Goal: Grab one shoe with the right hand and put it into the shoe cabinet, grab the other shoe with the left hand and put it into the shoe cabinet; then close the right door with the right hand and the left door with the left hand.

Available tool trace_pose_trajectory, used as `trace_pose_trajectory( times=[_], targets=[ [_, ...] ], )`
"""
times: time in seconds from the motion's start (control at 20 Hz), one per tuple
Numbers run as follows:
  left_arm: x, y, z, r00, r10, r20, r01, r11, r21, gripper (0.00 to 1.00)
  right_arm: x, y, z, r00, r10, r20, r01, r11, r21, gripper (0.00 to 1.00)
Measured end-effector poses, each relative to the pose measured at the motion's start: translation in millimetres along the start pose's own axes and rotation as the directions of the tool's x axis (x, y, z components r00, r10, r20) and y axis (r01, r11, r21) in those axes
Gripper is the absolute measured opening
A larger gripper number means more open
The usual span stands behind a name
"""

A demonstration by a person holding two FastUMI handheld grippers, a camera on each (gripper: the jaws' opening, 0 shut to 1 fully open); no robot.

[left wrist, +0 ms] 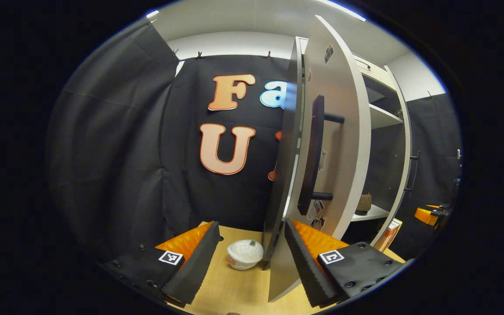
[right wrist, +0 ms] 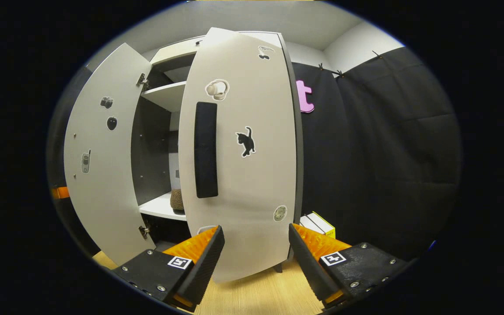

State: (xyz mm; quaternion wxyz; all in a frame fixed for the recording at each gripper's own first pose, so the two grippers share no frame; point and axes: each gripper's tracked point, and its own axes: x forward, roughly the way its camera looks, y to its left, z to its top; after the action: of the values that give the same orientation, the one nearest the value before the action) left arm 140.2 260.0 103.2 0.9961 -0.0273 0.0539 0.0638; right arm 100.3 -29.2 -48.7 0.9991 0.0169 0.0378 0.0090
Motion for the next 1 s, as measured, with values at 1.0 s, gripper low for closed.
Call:
trace_pose_trajectory(
  times=[1.0],
  targets=[
    [15,-99,-20,0.985,-0.165,-0.056,0.165,0.986,0.003,0.96,10,-38,2,1.000,0.013,0.011,-0.013,1.000,0.000,0.92]
  ],
)
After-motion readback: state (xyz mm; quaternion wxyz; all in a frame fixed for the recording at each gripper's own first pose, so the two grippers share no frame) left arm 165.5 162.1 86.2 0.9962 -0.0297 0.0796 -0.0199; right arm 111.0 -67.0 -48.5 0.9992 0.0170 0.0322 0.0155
